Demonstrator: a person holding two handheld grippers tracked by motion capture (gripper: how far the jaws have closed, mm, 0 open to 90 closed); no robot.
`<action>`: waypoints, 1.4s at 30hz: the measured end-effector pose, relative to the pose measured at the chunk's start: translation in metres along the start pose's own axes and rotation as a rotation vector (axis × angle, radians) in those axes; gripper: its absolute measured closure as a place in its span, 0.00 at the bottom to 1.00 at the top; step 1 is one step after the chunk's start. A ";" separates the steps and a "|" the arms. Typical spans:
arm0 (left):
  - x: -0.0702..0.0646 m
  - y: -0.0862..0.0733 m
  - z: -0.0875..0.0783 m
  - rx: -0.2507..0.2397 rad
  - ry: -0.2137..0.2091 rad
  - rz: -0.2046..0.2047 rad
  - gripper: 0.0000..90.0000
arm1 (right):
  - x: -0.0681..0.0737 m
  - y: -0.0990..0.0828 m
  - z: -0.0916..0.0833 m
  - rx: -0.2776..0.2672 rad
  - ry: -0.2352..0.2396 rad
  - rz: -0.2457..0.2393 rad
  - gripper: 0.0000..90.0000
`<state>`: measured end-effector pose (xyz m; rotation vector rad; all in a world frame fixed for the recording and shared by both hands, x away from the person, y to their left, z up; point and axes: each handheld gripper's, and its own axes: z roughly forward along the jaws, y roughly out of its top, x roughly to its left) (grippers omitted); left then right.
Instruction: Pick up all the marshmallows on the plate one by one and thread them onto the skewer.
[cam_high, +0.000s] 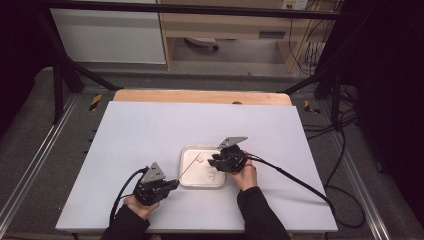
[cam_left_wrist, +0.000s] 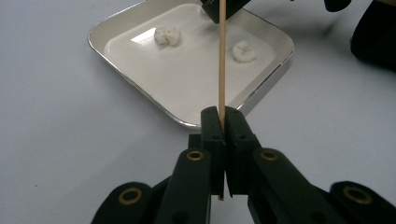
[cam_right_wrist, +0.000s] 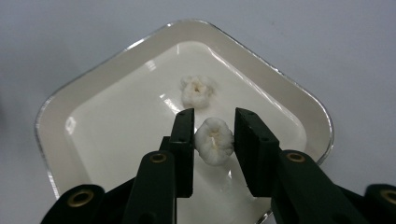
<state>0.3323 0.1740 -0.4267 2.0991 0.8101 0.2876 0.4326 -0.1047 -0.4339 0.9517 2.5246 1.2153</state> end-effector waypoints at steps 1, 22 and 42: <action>0.000 0.000 0.000 -0.002 0.000 0.001 0.98 | 0.001 0.001 -0.004 -0.012 0.012 0.006 0.77; -0.011 0.001 0.001 -0.061 -0.022 0.011 0.98 | 0.009 0.021 -0.082 -0.272 0.213 0.138 0.77; -0.016 0.002 0.002 -0.087 -0.032 0.022 0.98 | 0.007 0.027 -0.072 -0.332 0.344 0.253 0.79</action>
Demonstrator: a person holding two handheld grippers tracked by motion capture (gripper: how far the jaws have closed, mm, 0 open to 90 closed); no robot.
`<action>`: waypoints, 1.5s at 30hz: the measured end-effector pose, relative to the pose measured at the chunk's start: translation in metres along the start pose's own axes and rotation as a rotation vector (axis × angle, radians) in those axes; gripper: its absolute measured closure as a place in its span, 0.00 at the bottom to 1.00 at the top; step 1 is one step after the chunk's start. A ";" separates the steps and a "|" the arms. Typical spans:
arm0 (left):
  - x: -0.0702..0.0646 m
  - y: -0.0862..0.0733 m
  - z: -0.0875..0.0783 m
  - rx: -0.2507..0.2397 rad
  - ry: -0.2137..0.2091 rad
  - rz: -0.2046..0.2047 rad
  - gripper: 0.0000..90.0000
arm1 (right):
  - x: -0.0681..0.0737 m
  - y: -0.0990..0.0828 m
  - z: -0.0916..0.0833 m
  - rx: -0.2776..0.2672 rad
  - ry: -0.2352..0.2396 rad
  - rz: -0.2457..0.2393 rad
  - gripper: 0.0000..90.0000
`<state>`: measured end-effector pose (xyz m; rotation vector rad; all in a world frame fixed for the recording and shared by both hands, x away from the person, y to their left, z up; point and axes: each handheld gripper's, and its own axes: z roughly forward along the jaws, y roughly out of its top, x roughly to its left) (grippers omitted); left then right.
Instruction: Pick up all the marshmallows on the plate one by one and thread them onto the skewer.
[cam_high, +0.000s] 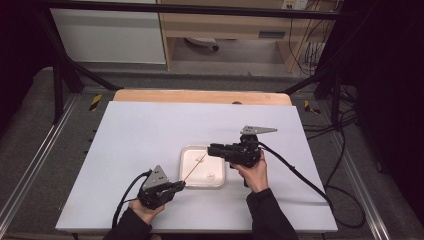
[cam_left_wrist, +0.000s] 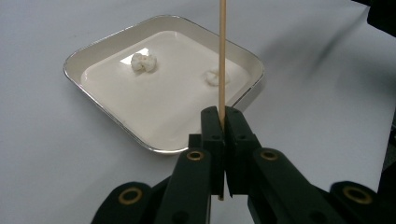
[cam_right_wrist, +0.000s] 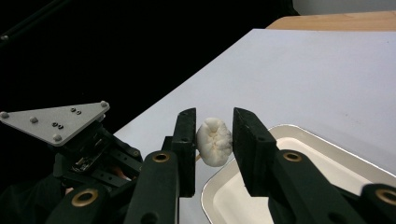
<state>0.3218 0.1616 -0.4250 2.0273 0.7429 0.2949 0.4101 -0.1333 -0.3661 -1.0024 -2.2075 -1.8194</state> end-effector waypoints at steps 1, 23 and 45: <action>0.000 0.000 0.000 -0.001 0.000 0.001 0.98 | 0.000 0.000 0.000 -0.001 0.001 0.002 0.79; -0.003 -0.001 0.001 0.005 -0.005 0.026 0.98 | -0.001 -0.007 0.010 0.017 0.038 0.044 0.85; -0.005 -0.002 0.005 0.062 0.019 0.079 0.99 | 0.005 -0.021 0.018 0.051 0.084 0.034 0.88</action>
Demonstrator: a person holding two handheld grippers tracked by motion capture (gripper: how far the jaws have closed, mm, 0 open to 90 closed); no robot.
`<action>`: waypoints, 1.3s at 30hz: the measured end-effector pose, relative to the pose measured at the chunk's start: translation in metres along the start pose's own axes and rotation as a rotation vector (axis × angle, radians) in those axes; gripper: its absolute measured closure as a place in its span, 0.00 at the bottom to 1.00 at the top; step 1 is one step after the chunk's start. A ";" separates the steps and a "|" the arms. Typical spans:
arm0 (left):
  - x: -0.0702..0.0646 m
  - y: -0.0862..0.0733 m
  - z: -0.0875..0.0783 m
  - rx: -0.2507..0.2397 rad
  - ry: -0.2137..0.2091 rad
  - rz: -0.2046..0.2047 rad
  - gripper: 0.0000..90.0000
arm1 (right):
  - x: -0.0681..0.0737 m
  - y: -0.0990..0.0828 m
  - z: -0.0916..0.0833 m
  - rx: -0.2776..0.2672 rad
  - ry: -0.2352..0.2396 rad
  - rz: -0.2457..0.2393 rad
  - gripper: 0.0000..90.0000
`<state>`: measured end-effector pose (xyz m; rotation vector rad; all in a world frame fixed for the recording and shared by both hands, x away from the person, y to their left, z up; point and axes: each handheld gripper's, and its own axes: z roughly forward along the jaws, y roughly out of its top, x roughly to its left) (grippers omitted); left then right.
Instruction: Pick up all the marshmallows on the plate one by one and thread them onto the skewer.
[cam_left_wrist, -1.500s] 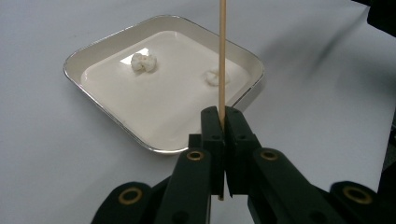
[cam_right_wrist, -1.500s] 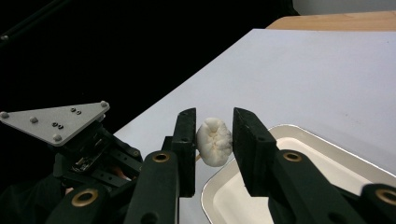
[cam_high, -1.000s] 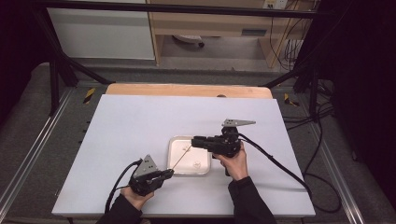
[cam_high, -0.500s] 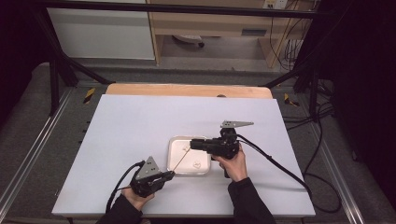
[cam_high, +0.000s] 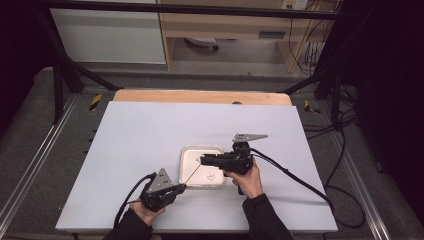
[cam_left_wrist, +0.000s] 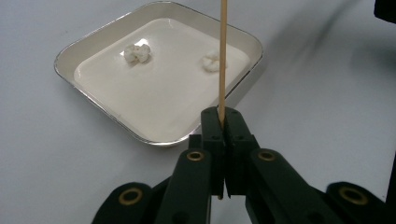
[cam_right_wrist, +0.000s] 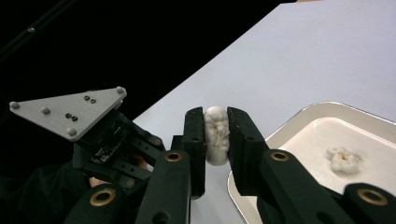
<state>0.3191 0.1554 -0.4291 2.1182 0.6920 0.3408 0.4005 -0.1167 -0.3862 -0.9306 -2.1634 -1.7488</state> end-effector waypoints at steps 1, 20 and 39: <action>0.000 0.000 0.000 0.002 0.003 0.002 0.99 | 0.000 -0.001 0.000 0.002 -0.002 -0.003 0.88; -0.009 0.015 0.001 -0.038 0.028 0.023 0.99 | 0.009 -0.029 0.043 0.185 0.040 -0.038 0.88; 0.005 0.005 -0.002 -0.036 0.006 -0.066 0.98 | 0.014 -0.012 0.016 0.061 -0.179 -0.209 0.33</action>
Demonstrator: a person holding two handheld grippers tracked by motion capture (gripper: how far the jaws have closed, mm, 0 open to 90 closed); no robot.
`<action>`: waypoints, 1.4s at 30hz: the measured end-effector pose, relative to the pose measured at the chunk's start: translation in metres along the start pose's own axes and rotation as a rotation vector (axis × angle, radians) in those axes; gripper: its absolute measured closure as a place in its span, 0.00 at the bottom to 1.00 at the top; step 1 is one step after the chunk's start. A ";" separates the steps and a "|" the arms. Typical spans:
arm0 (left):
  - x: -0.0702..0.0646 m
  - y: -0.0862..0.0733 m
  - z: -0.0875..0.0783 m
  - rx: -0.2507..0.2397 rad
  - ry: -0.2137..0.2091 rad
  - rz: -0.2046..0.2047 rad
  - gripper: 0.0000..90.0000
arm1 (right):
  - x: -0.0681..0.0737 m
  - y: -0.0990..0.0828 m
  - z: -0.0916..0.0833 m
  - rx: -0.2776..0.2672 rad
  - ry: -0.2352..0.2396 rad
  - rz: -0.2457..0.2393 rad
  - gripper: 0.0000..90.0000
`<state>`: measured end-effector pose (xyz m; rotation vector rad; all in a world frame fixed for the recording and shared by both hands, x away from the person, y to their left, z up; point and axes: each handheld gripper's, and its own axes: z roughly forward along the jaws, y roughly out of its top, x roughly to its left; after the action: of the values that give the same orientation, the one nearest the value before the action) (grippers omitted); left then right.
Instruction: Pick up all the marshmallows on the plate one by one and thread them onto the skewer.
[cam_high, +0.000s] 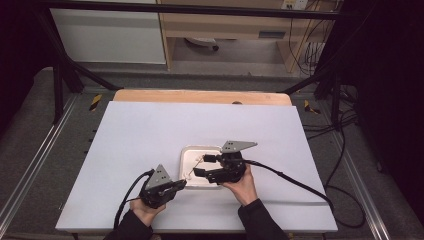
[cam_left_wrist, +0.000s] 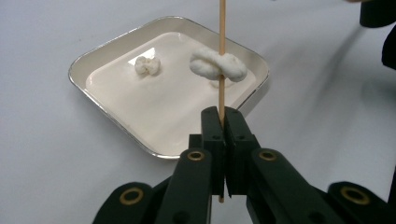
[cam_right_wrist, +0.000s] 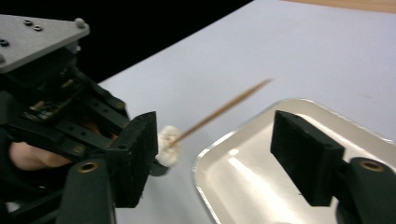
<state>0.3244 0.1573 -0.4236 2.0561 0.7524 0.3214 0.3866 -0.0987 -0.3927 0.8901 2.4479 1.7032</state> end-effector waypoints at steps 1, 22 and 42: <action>0.001 0.000 0.000 0.004 0.002 -0.001 0.98 | -0.002 0.000 -0.002 0.006 -0.021 -0.008 0.31; 0.007 -0.005 0.000 0.028 -0.004 -0.029 0.98 | -0.029 -0.043 0.014 0.256 -0.182 -0.149 0.57; 0.007 -0.005 0.001 0.036 -0.006 -0.031 0.98 | -0.027 -0.052 0.021 0.285 -0.175 -0.246 0.78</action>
<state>0.3280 0.1630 -0.4288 2.0765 0.7911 0.2852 0.3934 -0.1059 -0.4540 0.6865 2.5894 1.1694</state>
